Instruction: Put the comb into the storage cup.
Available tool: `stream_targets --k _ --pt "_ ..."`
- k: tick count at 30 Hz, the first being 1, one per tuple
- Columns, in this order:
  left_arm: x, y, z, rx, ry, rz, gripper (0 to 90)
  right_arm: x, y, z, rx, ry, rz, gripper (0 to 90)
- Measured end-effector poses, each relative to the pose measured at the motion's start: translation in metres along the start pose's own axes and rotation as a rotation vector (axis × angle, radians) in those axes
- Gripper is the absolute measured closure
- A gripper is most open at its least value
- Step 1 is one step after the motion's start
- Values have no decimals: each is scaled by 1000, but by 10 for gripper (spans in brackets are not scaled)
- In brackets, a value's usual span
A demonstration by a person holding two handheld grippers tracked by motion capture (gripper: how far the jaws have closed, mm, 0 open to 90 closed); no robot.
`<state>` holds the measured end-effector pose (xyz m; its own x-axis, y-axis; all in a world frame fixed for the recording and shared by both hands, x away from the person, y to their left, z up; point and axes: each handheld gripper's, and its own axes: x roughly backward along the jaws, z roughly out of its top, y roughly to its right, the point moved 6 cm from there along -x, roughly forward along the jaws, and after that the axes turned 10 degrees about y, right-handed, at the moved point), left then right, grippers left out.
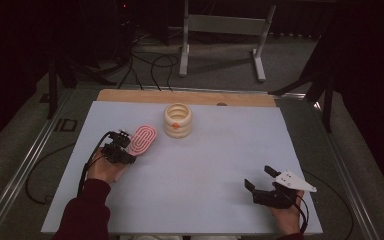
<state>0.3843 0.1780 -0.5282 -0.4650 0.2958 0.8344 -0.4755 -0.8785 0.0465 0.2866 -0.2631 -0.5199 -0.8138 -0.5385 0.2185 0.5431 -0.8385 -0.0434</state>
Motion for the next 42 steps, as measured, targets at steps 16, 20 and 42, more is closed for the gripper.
stream_targets --k 16,20,42 --pt "22 2 -2 32 156 12 698 -1 -1 -1 -4 -5 4 89" --pt "26 1 -4 37 188 13 698 -2 -2 -1 -6 -8 5 89" --pt "49 16 -4 -6 367 -24 698 -8 -9 -7 9 -37 16 89"
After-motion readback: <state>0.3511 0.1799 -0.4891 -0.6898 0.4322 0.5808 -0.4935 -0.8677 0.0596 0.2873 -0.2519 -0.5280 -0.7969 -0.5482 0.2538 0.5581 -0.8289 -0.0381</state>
